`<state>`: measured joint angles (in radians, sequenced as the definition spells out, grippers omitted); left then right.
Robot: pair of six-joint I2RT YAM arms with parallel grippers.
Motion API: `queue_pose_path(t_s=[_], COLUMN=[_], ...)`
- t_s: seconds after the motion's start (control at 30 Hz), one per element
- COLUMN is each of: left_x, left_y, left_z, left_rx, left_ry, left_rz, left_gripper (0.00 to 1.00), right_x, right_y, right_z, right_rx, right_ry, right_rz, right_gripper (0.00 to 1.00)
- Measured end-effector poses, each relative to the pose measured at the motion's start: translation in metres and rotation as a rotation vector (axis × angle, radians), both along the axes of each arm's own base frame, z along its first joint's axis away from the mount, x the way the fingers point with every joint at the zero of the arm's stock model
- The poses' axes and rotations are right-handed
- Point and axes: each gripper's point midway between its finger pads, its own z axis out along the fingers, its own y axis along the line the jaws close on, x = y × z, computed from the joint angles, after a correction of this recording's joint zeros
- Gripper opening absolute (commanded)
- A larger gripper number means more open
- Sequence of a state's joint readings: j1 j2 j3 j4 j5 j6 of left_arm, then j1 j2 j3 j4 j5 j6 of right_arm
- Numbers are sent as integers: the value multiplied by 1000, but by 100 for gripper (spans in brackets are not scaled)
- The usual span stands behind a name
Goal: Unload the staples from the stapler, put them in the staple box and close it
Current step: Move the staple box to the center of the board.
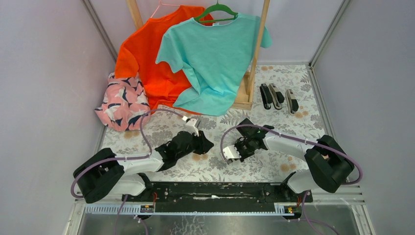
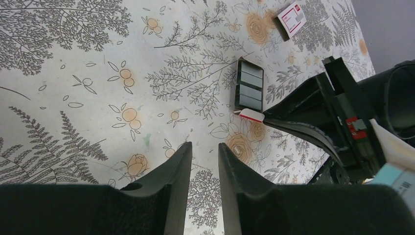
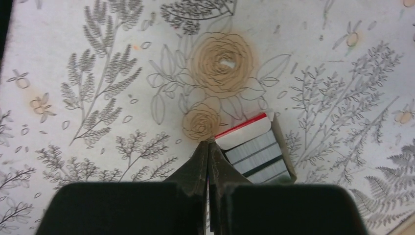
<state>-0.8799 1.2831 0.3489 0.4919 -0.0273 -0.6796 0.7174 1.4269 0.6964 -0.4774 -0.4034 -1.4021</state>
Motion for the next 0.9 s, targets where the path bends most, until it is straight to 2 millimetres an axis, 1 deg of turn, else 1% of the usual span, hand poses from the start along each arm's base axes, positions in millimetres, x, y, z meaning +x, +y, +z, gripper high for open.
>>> queue_pose_path(t_s=[0.1,0.27,0.33,0.4,0.47,0.53,0.57,0.63,0.7,0.77,0.9], left_x=[1,-1,-1,-2,-3,-5,-7,-10,-13,-15,-18], left_y=[2,8,9,10,11,12,13,13,12,10,4], left_z=[5,7,8,10,11,13,14,19,26,34,41], left_rx=[-11,-17,-20,-26,-32,-41,-47,-69,-97,-131,-168], left_ry=[-15,-27,-31,-36,-41,-50,-57,-77,-98,-121,-142], left_rz=[9,23,24,24,22,14,9,-5,-21,-42,-76], left_gripper=[35,35,36,37,38,40,41,49,53,52,50], right_x=[7,27,37,40,35,17,5,-9,-17,-19,-9], right_y=[5,14,13,12,12,9,7,7,11,17,28], right_z=[0,0,1,1,1,3,6,18,35,55,94], right_rx=[4,12,13,11,10,0,-3,14,52,100,194], right_ry=[-23,-91,-123,-131,-104,-39,2,52,77,80,91], right_rz=[-42,-152,-211,-250,-248,-192,-156,-118,-103,-102,-155], right_gripper=[0,0,0,1,5,5,5,7,7,7,7])
